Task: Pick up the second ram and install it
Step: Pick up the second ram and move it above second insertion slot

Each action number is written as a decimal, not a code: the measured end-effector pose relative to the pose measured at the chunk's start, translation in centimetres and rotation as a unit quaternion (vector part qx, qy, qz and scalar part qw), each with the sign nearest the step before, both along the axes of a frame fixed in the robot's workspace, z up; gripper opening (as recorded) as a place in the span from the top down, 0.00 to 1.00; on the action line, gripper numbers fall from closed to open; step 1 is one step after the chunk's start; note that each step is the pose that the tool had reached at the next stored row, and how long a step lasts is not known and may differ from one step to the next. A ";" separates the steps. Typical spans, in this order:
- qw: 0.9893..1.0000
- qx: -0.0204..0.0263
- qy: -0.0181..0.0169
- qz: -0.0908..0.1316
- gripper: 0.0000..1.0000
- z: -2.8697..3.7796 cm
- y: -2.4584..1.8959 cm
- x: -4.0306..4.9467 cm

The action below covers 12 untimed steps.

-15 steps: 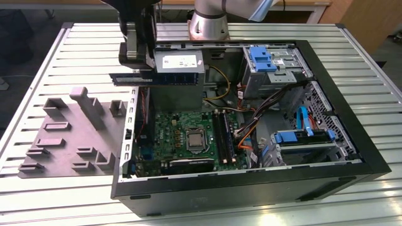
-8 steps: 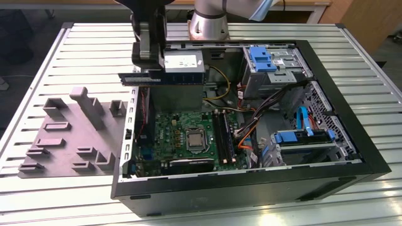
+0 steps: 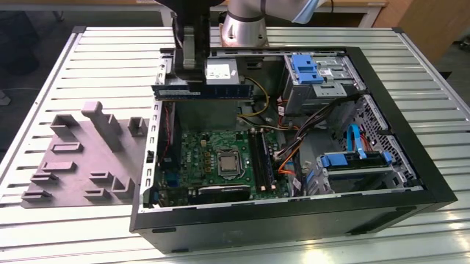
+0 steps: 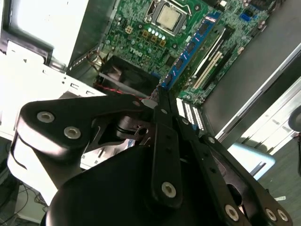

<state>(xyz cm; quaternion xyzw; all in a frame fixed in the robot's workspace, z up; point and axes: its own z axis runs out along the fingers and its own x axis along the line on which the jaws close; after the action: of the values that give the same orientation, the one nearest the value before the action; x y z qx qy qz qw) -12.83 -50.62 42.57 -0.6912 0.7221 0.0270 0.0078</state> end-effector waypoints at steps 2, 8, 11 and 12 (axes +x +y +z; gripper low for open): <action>1.000 0.000 0.000 0.000 0.89 -0.01 0.00 0.43; 1.000 0.000 0.000 0.000 0.89 -0.05 0.00 1.43; 1.000 0.000 0.000 0.000 0.89 -0.05 0.00 1.48; 1.000 0.000 0.000 0.000 0.89 -0.05 0.00 1.48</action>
<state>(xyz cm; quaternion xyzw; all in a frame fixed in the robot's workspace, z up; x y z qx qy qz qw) -11.35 -50.62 42.52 -0.6912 0.7221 0.0270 0.0077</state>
